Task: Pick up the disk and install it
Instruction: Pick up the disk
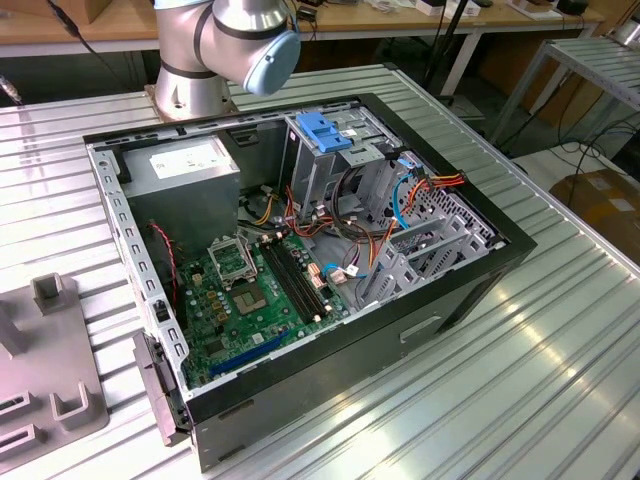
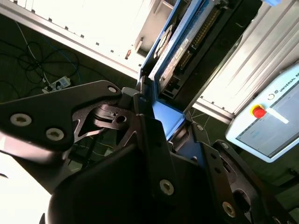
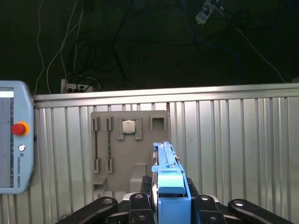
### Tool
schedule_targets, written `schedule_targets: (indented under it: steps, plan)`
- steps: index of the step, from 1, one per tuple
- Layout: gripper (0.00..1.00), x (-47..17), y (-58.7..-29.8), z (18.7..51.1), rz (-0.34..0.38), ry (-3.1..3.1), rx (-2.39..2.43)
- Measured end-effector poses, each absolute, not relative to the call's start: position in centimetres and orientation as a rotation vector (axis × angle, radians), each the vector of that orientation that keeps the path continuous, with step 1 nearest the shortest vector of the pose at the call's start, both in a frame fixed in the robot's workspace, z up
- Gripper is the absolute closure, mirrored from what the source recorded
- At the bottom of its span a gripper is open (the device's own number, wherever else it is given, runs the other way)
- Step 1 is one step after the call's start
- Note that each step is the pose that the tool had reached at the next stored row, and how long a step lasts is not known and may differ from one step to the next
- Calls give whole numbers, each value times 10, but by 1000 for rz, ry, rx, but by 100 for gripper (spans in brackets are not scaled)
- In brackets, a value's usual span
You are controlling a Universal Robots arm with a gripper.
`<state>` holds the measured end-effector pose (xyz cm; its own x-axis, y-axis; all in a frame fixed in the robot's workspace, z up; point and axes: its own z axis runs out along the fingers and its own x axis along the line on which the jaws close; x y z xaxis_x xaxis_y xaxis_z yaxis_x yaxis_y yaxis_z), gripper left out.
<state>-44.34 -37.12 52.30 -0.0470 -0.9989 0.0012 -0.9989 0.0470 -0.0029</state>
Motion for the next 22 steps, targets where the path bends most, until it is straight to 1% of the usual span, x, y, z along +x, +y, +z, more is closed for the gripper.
schedule_targets:
  steps: [22]
  plan:
    - [63,-408,-371,523,-5,2272,-2168]
